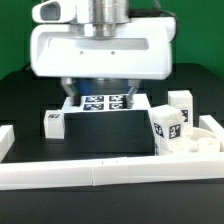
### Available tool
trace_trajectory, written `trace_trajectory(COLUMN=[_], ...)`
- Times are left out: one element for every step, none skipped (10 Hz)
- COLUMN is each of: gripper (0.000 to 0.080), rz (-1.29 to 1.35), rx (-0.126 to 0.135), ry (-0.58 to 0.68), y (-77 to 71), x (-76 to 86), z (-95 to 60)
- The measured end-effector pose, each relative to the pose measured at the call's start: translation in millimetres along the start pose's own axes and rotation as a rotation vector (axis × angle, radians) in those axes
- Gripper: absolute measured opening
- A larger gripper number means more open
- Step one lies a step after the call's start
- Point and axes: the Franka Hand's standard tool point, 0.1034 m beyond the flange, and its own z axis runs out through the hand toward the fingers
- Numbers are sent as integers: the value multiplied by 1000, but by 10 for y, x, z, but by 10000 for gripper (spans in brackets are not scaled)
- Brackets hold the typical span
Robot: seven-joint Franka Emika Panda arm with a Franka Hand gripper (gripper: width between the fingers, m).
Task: Assemble stool
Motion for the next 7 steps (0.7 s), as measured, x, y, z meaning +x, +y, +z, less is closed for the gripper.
trace_trajectory(gripper=[649,649,649,649,649,649,649], rz=[-69,-76,-82,-78,-78,-77,-87], rx=[-3,-8,-8,-4,-4,-5,15], ry=[-9,-19,-19,-35,-34,-37,-161], y=[153,188,172,168,170,188,304], x=[0,-20,-22,-43,-42,-50,-216], z=[-1,21,24,28,29,38,112])
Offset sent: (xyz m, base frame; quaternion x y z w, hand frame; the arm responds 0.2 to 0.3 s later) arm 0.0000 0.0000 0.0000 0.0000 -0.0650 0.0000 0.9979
